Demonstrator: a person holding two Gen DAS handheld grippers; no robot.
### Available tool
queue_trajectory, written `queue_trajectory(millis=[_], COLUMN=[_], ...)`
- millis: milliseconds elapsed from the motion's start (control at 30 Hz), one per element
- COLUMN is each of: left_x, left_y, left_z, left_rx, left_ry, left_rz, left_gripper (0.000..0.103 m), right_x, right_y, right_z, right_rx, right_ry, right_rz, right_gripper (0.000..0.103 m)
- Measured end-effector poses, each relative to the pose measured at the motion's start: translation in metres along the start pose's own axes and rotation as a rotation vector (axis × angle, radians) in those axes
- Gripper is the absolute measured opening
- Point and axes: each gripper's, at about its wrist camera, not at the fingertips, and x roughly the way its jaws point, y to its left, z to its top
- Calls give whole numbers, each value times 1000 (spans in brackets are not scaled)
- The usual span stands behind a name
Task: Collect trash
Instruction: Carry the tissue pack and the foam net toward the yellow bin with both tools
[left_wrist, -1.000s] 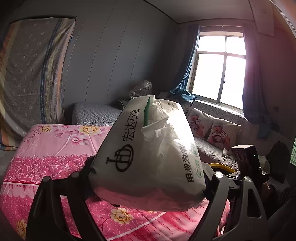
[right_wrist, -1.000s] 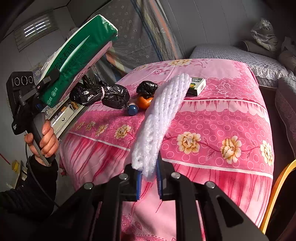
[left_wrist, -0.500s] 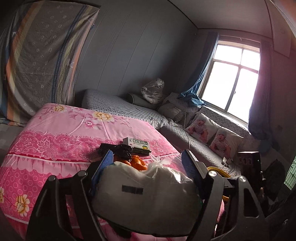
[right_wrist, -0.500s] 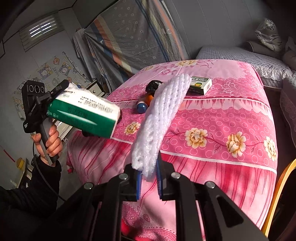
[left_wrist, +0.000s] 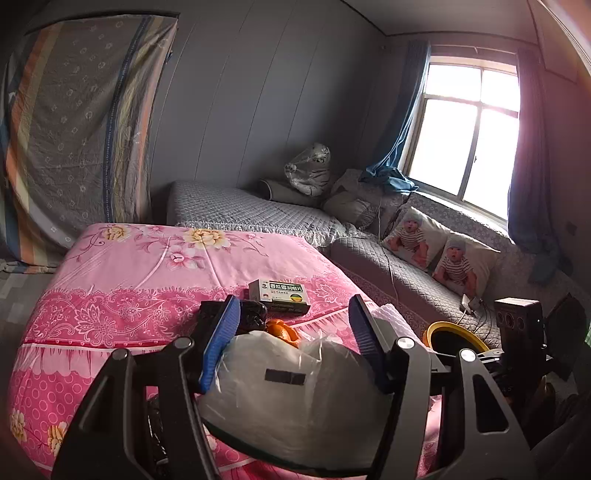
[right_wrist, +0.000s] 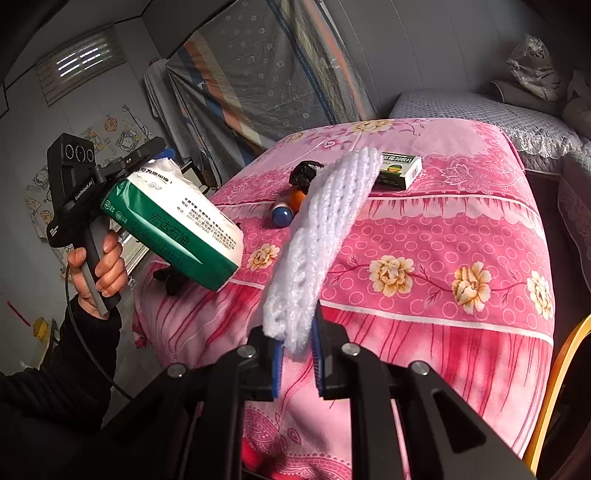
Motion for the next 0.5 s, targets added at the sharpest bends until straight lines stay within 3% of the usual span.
queue_trajectory(millis=[500], left_x=[42], left_y=[-72], left_z=[15], left_rx=[67], left_ry=[26], left_rz=[-99], left_gripper=[57], right_x=[-34], right_y=[-25], right_z=[2], right_rx=[48], right_ry=[-72], right_rz=[-26], right_gripper=[12])
